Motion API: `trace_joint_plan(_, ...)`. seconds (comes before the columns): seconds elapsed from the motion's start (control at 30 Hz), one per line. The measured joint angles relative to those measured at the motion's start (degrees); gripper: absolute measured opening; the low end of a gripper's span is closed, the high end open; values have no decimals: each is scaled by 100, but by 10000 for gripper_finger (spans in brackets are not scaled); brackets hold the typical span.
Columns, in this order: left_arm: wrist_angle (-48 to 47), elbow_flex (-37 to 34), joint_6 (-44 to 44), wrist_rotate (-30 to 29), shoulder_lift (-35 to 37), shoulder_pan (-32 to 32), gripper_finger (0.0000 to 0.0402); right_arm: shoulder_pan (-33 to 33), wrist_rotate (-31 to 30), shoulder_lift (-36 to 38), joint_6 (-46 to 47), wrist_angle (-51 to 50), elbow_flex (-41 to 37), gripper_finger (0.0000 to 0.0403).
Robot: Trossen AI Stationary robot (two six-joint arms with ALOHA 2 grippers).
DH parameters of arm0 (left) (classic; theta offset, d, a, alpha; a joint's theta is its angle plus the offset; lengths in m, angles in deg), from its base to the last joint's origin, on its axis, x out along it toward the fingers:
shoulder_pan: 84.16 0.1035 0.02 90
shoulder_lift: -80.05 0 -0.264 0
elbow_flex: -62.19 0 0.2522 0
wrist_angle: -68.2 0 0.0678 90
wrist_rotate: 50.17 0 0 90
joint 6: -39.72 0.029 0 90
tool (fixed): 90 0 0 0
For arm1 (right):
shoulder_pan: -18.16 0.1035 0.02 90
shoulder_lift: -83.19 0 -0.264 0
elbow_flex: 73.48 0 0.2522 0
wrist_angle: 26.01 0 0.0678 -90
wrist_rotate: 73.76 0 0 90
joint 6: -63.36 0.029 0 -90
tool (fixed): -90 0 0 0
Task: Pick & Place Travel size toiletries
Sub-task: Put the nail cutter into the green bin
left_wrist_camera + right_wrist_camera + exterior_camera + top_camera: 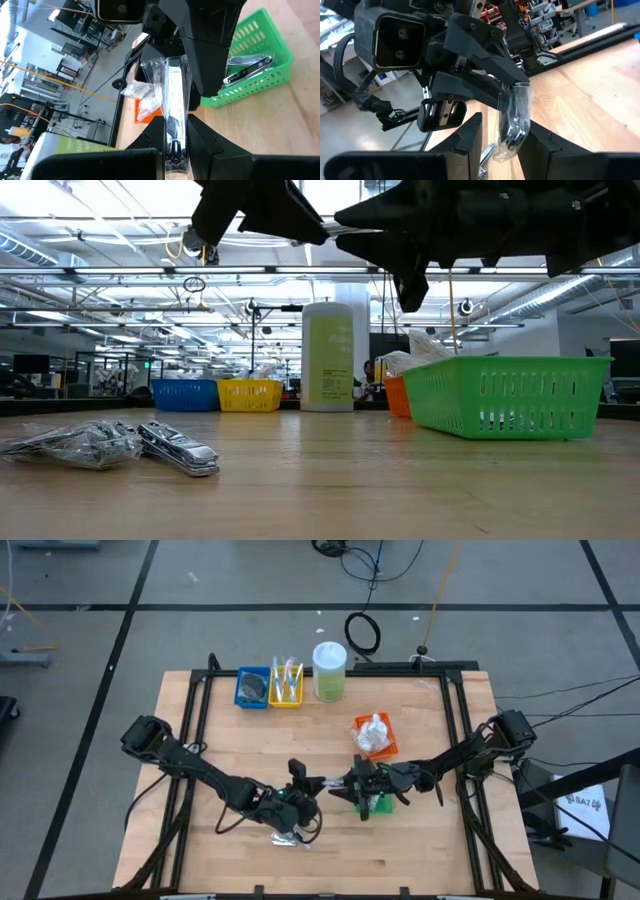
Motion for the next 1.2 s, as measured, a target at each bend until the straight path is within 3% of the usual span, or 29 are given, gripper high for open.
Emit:
trace_joint_plan(0.2, 528, -10, -592, 76, 36, -35, 35, 76, 27, 120, -1580, 63, 1, 100)
trace_joint_plan(0.4, 1310, -11, -903, 717, 131, -6, 35, 165, 100, 216, -2784, 480, 1, 100)
trace_joint_plan(0.87, 1642, -2, -907, 875, 127, -64, 35, 352, 103, 404, -3715, 634, -4, 100)
trace_joint_plan(1.2, 2287, -2, -566, 1146, 120, -98, 35, 517, 127, 901, -3735, 345, 4, 100)
